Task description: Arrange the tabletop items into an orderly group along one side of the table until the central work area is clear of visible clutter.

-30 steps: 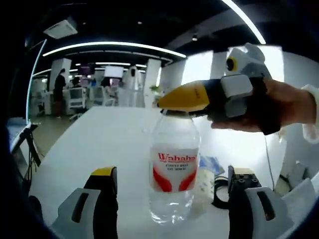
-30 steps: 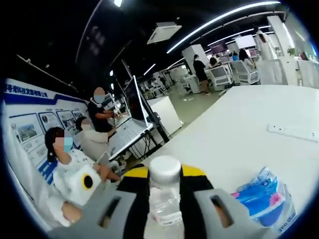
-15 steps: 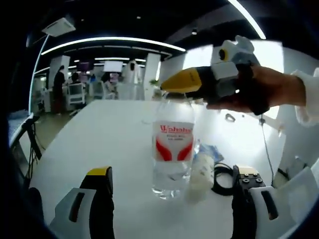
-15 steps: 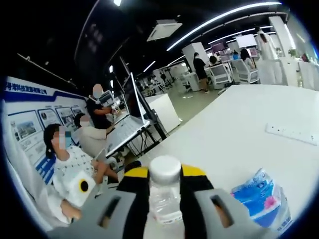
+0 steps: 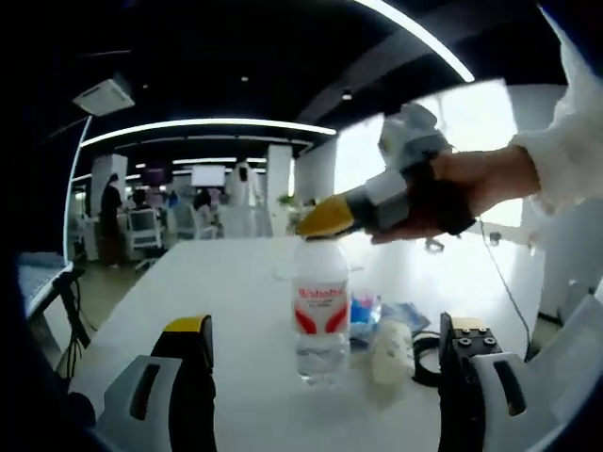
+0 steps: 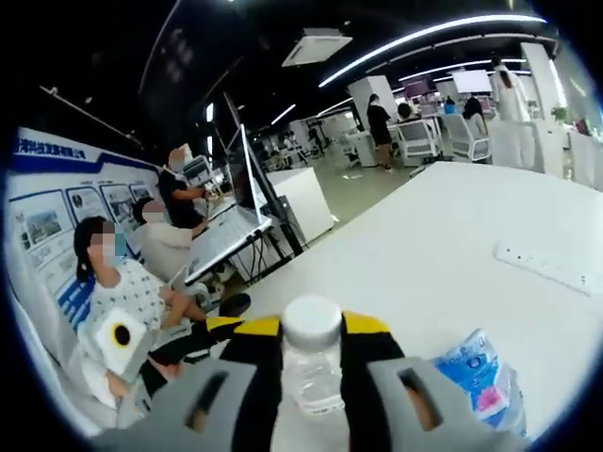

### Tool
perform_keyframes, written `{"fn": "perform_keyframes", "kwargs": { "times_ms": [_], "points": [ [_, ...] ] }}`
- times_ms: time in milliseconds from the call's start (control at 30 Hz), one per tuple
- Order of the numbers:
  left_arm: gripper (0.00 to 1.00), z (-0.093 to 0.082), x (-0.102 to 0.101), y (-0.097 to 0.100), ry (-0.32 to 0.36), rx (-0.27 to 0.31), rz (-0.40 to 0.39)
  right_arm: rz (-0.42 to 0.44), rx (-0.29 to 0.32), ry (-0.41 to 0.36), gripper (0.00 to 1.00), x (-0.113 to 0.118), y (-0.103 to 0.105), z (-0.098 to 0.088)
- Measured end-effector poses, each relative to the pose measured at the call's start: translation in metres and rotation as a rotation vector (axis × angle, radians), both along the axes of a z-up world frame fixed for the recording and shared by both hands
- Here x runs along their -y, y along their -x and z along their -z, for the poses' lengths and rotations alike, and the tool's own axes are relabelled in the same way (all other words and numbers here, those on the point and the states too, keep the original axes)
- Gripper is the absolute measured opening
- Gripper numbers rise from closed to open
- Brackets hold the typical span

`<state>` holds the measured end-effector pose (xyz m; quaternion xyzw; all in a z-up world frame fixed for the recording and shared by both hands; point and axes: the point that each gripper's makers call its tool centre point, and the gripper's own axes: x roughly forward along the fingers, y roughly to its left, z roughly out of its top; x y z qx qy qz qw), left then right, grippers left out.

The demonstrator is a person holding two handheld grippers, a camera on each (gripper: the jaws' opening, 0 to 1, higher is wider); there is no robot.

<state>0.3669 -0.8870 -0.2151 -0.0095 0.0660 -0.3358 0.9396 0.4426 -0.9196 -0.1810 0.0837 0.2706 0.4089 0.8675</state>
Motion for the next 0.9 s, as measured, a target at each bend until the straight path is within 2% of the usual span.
{"fn": "perform_keyframes", "kwargs": {
  "times_ms": [33,100,200,300,400,567,733,900],
  "points": [
    [0.96,0.003,-0.001,-0.002,-0.041,0.006,-0.01,0.0,-0.001,0.003,0.2,0.0,-0.001,0.001],
    [0.96,0.007,0.0,-0.002,-0.057,-0.003,-0.001,-0.001,0.0,0.013,0.2,0.0,-0.005,0.002],
    [0.96,0.004,-0.003,-0.003,-0.026,-0.017,0.0,-0.008,0.006,0.035,0.2,-0.001,-0.013,0.005],
    [0.96,0.006,-0.007,-0.004,-0.033,-0.02,-0.015,-0.021,0.02,0.06,0.2,-0.002,-0.021,0.007],
    [0.96,0.011,-0.011,-0.006,-0.026,-0.048,-0.025,-0.037,0.03,0.091,0.2,-0.002,-0.034,0.01],
    [0.96,0.011,-0.014,-0.007,-0.028,-0.046,-0.037,-0.054,0.046,0.117,0.2,-0.005,-0.049,0.011],
    [0.95,0.016,-0.008,-0.004,-0.041,-0.06,-0.012,-0.086,0.104,0.148,0.2,-0.013,-0.06,0.01],
    [0.95,0.018,-0.007,-0.003,-0.039,-0.069,-0.002,-0.112,0.134,0.168,0.2,-0.014,-0.077,0.016]
  ]
}}
